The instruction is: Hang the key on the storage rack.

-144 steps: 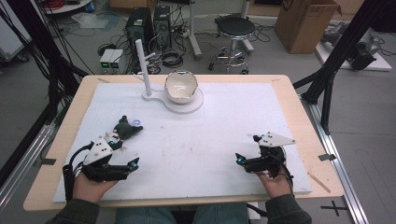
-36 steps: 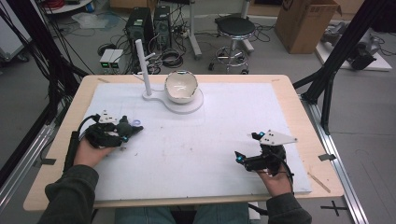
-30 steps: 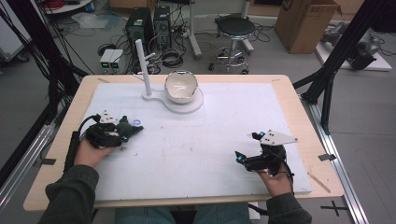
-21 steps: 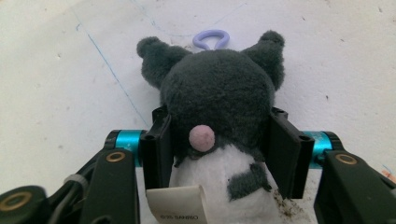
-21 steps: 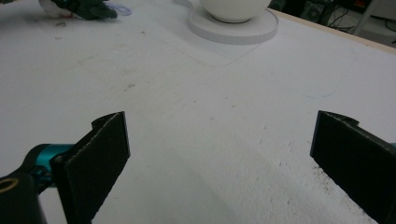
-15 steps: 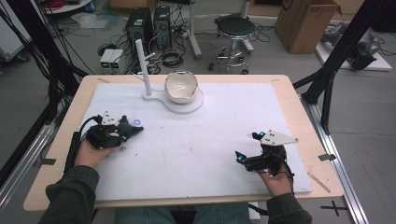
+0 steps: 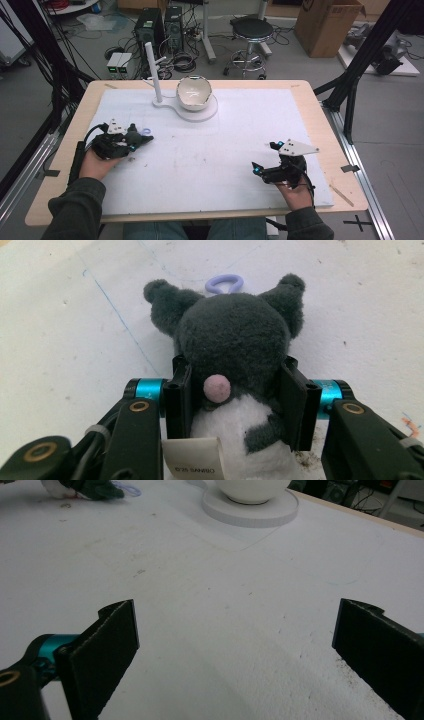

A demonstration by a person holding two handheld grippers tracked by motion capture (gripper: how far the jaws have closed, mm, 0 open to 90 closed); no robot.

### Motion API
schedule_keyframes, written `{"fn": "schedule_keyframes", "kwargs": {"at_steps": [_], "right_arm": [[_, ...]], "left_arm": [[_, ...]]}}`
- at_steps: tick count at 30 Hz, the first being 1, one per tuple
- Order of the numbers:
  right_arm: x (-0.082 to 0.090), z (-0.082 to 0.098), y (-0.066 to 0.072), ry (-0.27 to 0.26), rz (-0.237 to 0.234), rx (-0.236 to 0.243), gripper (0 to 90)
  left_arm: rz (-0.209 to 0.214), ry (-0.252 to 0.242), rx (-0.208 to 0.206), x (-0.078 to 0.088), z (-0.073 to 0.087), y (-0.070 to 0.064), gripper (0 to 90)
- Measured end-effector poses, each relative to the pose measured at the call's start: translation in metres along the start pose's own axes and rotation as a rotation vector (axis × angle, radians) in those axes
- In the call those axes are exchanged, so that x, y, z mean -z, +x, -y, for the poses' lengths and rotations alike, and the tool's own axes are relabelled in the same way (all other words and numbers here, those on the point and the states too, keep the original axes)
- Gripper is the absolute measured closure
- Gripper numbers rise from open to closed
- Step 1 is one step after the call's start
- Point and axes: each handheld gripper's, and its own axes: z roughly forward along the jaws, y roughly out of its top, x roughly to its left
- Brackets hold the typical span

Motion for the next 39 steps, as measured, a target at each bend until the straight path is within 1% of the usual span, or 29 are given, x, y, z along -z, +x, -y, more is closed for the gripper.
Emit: {"fn": "schedule_keyframes", "kwargs": {"at_steps": [1, 2, 6, 7, 8, 10, 13, 14, 15, 16, 18, 22, 23, 24, 25, 28, 29, 30, 32, 33, 34, 35, 36, 39], "right_arm": [[0.000, 0.000, 0.000, 0.000, -0.001, -0.001, 3.9], [0.000, 0.000, 0.000, 0.000, -0.001, -0.002, 3.9], [0.000, 0.000, 0.000, -0.002, -0.003, 0.002, 3.9], [0.000, 0.000, 0.000, -0.004, -0.001, 0.002, 3.9], [0.000, 0.000, 0.000, -0.004, -0.001, 0.004, 3.9], [0.000, 0.000, 0.000, -0.004, -0.001, 0.005, 3.9], [0.000, -0.001, 0.001, -0.004, 0.000, 0.004, 3.9], [0.000, -0.001, 0.001, -0.004, 0.001, 0.004, 3.9], [0.000, -0.001, 0.001, -0.005, 0.000, 0.004, 3.9], [0.000, -0.001, 0.001, -0.004, -0.001, 0.003, 3.9], [0.000, 0.000, 0.000, -0.003, -0.001, 0.003, 3.9], [0.000, -0.001, 0.000, -0.008, 0.002, 0.008, 3.9], [0.000, -0.001, 0.000, -0.005, 0.004, 0.002, 3.9], [0.000, 0.000, 0.000, -0.007, 0.004, -0.002, 3.9], [0.000, 0.000, 0.000, -0.007, 0.003, -0.003, 3.9], [0.000, 0.000, 0.000, -0.009, 0.002, 0.002, 3.9], [0.000, 0.000, 0.000, -0.009, 0.002, 0.005, 3.9], [0.001, 0.000, 0.000, -0.009, 0.003, 0.006, 3.9], [0.001, 0.001, 0.000, -0.009, 0.003, -0.002, 3.9], [0.002, 0.001, -0.001, -0.009, 0.003, 0.001, 3.9], [0.002, 0.001, -0.001, -0.009, 0.003, -0.004, 3.9], [0.002, 0.001, -0.001, -0.009, 0.003, -0.007, 3.9], [0.002, 0.001, -0.001, -0.014, 0.004, -0.002, 3.9], [0.001, 0.001, -0.002, -0.012, 0.005, -0.002, 3.9]], "left_arm": [[0.000, 0.000, 0.000, 0.000, 0.000, 0.000, 55.1], [0.005, -0.013, 0.005, 0.002, 0.000, 0.000, 55.2], [0.011, -0.036, 0.012, 0.006, 0.000, 0.002, 55.1], [0.011, -0.036, 0.012, 0.006, 0.000, 0.002, 55.1], [0.015, -0.052, 0.019, 0.009, 0.000, 0.003, 55.1], [0.015, -0.058, 0.023, 0.011, 0.000, 0.003, 55.1], [0.013, -0.089, 0.030, 0.016, 0.000, 0.004, 55.1], [0.018, -0.094, 0.027, 0.018, 0.000, 0.004, 55.1], [0.024, -0.107, 0.037, 0.019, 0.000, 0.004, 55.1], [0.026, -0.111, 0.032, 0.021, 0.000, 0.004, 55.1], [0.024, -0.127, 0.036, 0.023, -0.001, 0.004, 55.1], [0.043, -0.156, 0.047, 0.027, -0.001, 0.005, 55.1], [0.043, -0.156, 0.047, 0.027, -0.001, 0.005, 55.1], [0.050, -0.179, 0.051, 0.030, -0.001, 0.005, 55.1], [0.049, -0.190, 0.052, 0.032, -0.002, 0.004, 55.1], [0.074, -0.212, 0.064, 0.036, -0.003, 0.005, 55.0], [0.074, -0.212, 0.064, 0.036, -0.003, 0.005, 55.0], [0.089, -0.228, 0.072, 0.038, -0.004, 0.006, 55.0], [0.096, -0.246, 0.084, 0.039, -0.005, 0.006, 54.9], [0.096, -0.246, 0.084, 0.039, -0.005, 0.006, 55.0], [0.102, -0.264, 0.094, 0.041, -0.005, 0.006, 55.0], [0.102, -0.264, 0.094, 0.041, -0.005, 0.006, 55.0], [0.108, -0.279, 0.104, 0.042, -0.006, 0.007, 55.0], [0.118, -0.304, 0.123, 0.046, -0.008, 0.010, 55.0]]}}
